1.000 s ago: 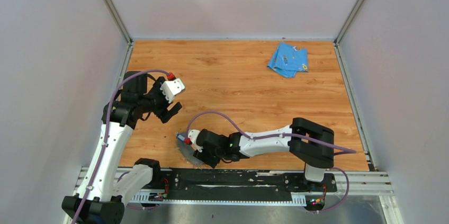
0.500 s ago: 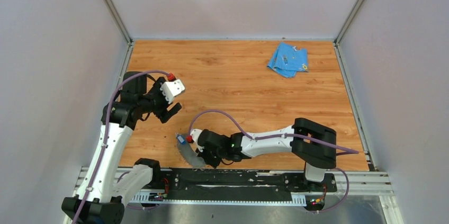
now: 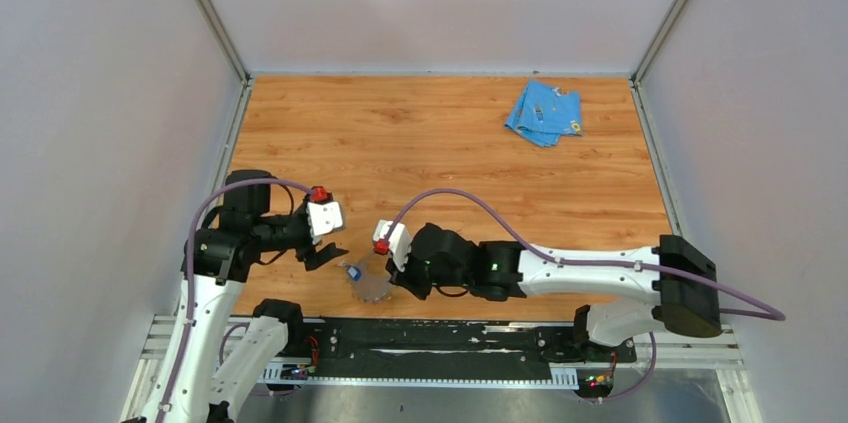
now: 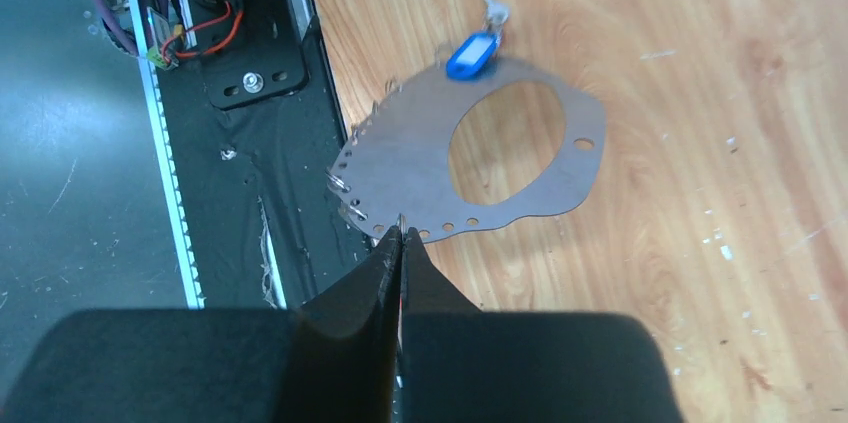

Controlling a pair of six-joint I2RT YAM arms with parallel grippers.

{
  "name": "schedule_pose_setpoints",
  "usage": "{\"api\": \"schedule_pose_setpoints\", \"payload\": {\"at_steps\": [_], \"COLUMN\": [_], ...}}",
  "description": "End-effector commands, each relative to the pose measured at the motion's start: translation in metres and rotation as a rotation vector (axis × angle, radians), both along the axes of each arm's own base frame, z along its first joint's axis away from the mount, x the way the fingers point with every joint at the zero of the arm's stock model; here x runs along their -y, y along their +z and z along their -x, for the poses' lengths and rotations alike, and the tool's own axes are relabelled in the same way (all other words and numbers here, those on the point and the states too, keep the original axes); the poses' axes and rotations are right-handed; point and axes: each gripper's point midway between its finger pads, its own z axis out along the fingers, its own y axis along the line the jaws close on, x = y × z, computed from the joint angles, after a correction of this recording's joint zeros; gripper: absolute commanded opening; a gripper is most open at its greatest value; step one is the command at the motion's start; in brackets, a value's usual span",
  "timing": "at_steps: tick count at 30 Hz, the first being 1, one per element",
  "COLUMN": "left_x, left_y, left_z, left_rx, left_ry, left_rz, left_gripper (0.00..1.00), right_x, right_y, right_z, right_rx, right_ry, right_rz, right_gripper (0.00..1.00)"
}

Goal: Put the keys on the keyring

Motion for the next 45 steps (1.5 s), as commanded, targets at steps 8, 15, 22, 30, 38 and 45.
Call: {"api": "schedule_pose_setpoints", "payload": {"at_steps": [8,15,22,30,38,45], "left_x": [0.048,0.062,0.071,0.072,0.073,0.074], "left_y": [-0.005,0.007,0.014,0.016,0.011,0.009], "left_z": [0.069,0.060,0.048,0.049,0.059,0.059], "left_rx": [-0.104,-0.063,-0.108,-0.100,-0.158,-0.174], "left_ry": [-0.373,-0.489,-0.511,-0.525,-0.523,-0.527], "left_rz": [0.175,0.166,0.167,0.175,0.194,0.197], "left_gripper": [0.71,0.66,0.56,0.41,0.27,0.21], "right_x": [0.015,0.002,-0.007,-0.016,-0.018,-0.019], "right_y": [0.071,0.106,0.120,0.121,0.125,0.136], "right_z": [-0.014,-0.012,-0.017,-0.020,-0.022,-0.020], "right_rx": [0.272,0.323,0.358,0.377,0.380,0.366], "right_ry": [0.100,0.159,0.168,0.179,0.167,0.146], "right_rz": [-0.110,-0.165,-0.163,-0.146,-0.156,-0.214], "right_gripper": [0.00,0.00,0.01,0.00,0.00,0.00]}}
